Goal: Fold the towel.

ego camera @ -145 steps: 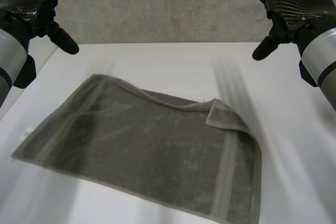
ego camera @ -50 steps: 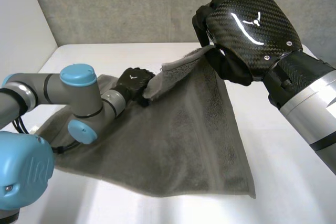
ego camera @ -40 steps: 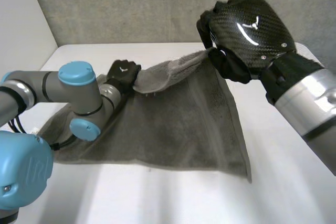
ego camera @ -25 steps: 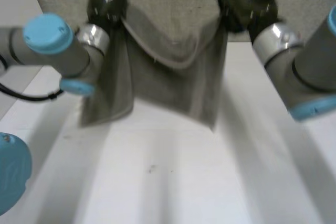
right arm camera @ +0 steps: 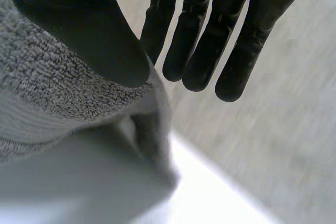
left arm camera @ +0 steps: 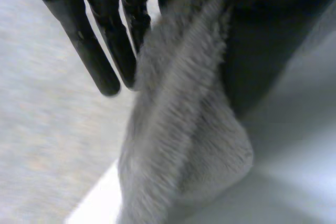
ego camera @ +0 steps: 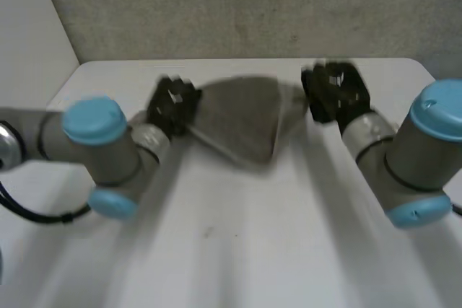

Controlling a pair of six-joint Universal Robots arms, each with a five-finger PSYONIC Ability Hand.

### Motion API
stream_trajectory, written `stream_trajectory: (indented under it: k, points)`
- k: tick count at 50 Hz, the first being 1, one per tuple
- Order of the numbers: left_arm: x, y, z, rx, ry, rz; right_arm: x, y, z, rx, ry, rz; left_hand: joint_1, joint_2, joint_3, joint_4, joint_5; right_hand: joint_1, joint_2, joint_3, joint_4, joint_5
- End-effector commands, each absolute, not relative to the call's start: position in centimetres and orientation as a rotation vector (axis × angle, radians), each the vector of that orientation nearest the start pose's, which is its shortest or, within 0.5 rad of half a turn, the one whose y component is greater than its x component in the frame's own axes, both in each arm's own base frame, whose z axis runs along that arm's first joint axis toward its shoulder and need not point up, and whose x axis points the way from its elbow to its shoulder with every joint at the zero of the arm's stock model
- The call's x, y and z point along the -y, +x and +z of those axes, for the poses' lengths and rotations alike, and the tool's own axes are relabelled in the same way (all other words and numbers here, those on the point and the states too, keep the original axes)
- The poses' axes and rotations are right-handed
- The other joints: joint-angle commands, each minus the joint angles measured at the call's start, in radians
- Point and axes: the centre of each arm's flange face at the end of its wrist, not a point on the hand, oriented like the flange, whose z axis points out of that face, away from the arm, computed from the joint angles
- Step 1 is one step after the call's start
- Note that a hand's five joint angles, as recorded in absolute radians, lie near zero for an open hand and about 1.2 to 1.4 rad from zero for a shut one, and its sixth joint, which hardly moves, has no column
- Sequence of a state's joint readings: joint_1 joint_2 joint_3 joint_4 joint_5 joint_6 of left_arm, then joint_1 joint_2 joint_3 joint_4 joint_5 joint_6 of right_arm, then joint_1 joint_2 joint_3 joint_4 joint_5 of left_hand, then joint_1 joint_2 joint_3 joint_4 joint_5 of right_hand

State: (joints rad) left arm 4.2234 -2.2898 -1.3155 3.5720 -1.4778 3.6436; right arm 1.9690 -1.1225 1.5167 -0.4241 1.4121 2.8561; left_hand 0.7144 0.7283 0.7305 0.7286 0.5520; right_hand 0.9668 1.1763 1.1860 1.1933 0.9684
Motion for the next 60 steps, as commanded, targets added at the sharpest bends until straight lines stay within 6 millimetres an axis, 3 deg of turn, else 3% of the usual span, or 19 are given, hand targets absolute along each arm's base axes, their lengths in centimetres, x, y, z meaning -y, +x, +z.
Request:
stream_trajectory:
  k: [1,7,14,15,16,17,18,22,30,34,41,48,60]
  points:
    - [26.5,-34.6,12.6,-2.022,1.412,-2.100,30.6,24.1,17.2,-2.264,-0.946,-1.889,-0.471,-0.485,-0.487,-0.485,-0.483,0.430,0.220,0.210,0.203,0.253]
    - [25.3,-34.3,15.4,-1.987,1.438,-2.121,31.2,22.4,19.3,-2.269,-0.902,-1.976,-0.536,-0.550,-0.552,-0.550,-0.548,0.430,0.220,0.210,0.203,0.253]
    - [25.0,-33.7,18.3,-1.961,1.418,-2.158,31.7,21.8,18.8,-2.307,-0.887,-1.970,-0.536,-0.550,-0.552,-0.550,-0.548,0.430,0.220,0.210,0.203,0.253]
    - [24.9,-33.4,18.7,-1.968,1.415,-2.152,31.6,21.8,18.6,-2.327,-0.894,-1.952,-0.536,-0.550,-0.552,-0.550,-0.548,0.259,0.049,0.040,0.032,0.083]
    - [24.9,-33.4,18.7,-1.968,1.415,-2.152,31.6,21.8,18.6,-2.327,-0.894,-1.952,-0.536,-0.550,-0.552,-0.550,-0.548,0.257,0.048,0.038,0.031,0.081]
    - [24.9,-33.0,19.1,-1.979,1.408,-2.138,31.4,21.7,18.4,-2.339,-0.904,-1.948,-0.536,-0.550,-0.552,-0.550,-0.548,-0.176,-0.385,-0.395,-0.402,-0.352]
    - [25.2,-32.4,19.5,-1.991,1.392,-2.123,31.3,21.6,18.3,-2.351,-0.913,-1.951,-0.536,-0.550,-0.552,-0.550,-0.548,-0.453,-0.663,-0.673,-0.680,-0.629]
    - [26.2,-30.9,20.1,-2.019,1.348,-2.091,30.9,21.4,17.9,-2.357,-0.942,-1.939,-0.536,-0.550,-0.552,-0.550,-0.548,-0.620,-0.829,-0.839,-0.846,-0.796]
    - [28.7,-27.6,20.2,-2.104,1.244,-2.004,28.0,21.7,18.0,-2.238,-1.130,-1.897,-0.519,-0.532,-0.535,-0.533,-0.531,-0.620,-0.830,-0.840,-0.847,-0.797]
    - [29.9,-25.9,19.9,-2.168,1.170,-1.972,26.0,21.6,16.8,-2.213,-1.300,-1.837,-0.513,-0.527,-0.529,-0.527,-0.525,-0.603,-0.812,-0.822,-0.829,-0.779]
    - [30.4,-25.1,19.5,-2.252,1.085,-1.972,24.3,21.1,15.2,-2.258,-1.347,-1.751,-0.513,-0.526,-0.529,-0.527,-0.525,-0.594,-0.804,-0.813,-0.821,-0.770]
    - [30.1,-25.0,19.0,-2.286,1.075,-1.958,23.6,20.4,14.1,-2.317,-1.312,-1.692,-0.513,-0.526,-0.529,-0.527,-0.525,-0.576,-0.786,-0.796,-0.803,-0.753]
    - [30.0,-24.8,18.8,-2.297,1.065,-1.947,24.3,20.8,14.4,-2.327,-0.925,-1.638,-0.510,-0.524,-0.526,-0.524,-0.522,-0.512,-0.721,-0.731,-0.738,-0.688]
